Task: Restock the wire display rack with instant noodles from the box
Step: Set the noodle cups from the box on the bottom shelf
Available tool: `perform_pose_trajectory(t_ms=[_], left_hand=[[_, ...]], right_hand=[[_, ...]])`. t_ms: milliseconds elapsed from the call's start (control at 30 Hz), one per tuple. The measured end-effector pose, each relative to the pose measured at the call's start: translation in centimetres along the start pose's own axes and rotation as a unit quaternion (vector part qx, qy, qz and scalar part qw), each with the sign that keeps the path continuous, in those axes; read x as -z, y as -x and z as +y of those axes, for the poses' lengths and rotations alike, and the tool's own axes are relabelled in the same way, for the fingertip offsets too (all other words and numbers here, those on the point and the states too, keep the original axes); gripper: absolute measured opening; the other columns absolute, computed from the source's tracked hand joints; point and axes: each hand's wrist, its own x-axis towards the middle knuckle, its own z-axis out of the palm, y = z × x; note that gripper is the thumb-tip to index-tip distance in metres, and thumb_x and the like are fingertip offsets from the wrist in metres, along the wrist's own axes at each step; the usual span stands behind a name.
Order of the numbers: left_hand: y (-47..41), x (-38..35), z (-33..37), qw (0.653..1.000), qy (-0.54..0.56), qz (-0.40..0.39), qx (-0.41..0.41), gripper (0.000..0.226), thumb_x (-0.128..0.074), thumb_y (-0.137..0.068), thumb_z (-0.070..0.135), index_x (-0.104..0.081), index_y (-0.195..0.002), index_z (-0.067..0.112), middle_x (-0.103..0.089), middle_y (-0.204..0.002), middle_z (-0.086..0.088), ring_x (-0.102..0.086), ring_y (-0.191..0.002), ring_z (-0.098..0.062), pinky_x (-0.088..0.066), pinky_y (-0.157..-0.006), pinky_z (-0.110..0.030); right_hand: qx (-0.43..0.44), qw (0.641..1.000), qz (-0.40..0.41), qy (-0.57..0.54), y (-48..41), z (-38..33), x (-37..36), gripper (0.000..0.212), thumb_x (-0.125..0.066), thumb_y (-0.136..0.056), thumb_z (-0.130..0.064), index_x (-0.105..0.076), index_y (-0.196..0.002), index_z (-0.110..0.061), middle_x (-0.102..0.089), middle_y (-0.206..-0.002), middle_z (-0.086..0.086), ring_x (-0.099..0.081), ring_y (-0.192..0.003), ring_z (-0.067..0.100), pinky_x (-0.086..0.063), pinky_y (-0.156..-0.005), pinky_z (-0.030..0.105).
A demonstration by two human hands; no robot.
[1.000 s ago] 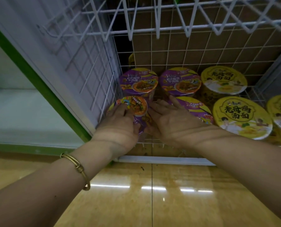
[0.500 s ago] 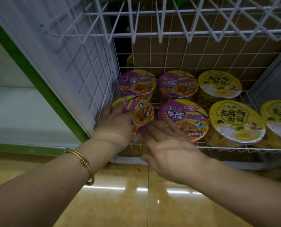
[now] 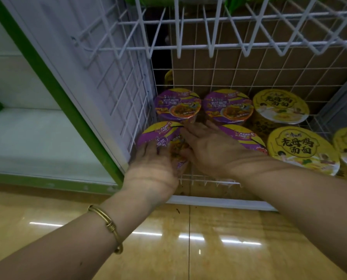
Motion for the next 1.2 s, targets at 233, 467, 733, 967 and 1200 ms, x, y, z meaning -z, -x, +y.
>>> perform_pose_trajectory(t_ms=[233, 467, 733, 967, 1200], left_hand=[[-0.8, 0.7, -0.2, 0.999, 0.023, -0.019, -0.02, 0.062, -0.038, -0.092, 0.045, -0.032, -0.147, 0.016, -0.023, -0.16, -0.004, -0.018, -0.147, -0.024, -0.016, -0.121, -0.036], [-1.4, 0.5, 0.2, 0.999, 0.027, -0.016, -0.02, 0.067, -0.049, -0.095, 0.035, -0.022, -0.153, 0.014, -0.013, -0.164, -0.002, -0.007, -0.151, -0.02, -0.011, -0.123, -0.033], [-1.5, 0.4, -0.6, 0.999, 0.036, -0.006, -0.038, 0.056, -0.045, -0.098, 0.026, -0.028, -0.151, 0.016, -0.014, -0.163, -0.002, -0.011, -0.15, -0.021, -0.014, -0.123, -0.033], [-1.7, 0.6, -0.5, 0.998, 0.042, -0.02, -0.053, 0.058, -0.042, -0.101, 0.023, -0.02, -0.154, 0.016, -0.005, -0.165, 0.001, -0.001, -0.152, -0.018, -0.006, -0.124, -0.033], [-1.1, 1.6, -0.4, 0.997, 0.045, 0.0, -0.066, 0.06, -0.047, -0.097, 0.025, -0.025, -0.152, 0.019, -0.011, -0.163, 0.005, -0.006, -0.15, -0.015, -0.012, -0.122, -0.029]], right_hand=[[-0.021, 0.998, 0.05, 0.017, 1.8, -0.3, -1.5, 0.076, -0.017, -0.09, -0.058, -0.042, -0.149, -0.017, -0.037, -0.158, 0.003, -0.025, -0.148, 0.026, -0.003, -0.121, 0.05], [-0.029, 0.988, 0.139, 0.056, 3.6, -1.2, -3.8, 0.065, -0.036, -0.082, -0.053, -0.076, -0.107, -0.009, -0.073, -0.114, 0.01, -0.07, -0.106, 0.033, -0.042, -0.101, 0.058], [-0.037, 0.99, 0.126, 0.055, 3.7, -1.4, -4.0, 0.064, -0.036, -0.083, -0.051, -0.076, -0.109, -0.007, -0.072, -0.116, 0.013, -0.069, -0.108, 0.034, -0.042, -0.102, 0.058], [-0.067, 0.988, 0.124, 0.06, 3.3, -1.6, -3.8, 0.043, -0.048, -0.08, -0.039, -0.08, -0.092, -0.012, -0.076, -0.103, 0.008, -0.072, -0.098, 0.03, -0.049, -0.097, 0.053], [-0.068, 0.992, 0.109, -0.002, 3.5, -1.4, -3.0, 0.038, -0.071, -0.069, -0.037, -0.077, -0.1, -0.017, -0.072, -0.108, 0.005, -0.07, -0.103, 0.029, -0.049, -0.099, 0.048]])
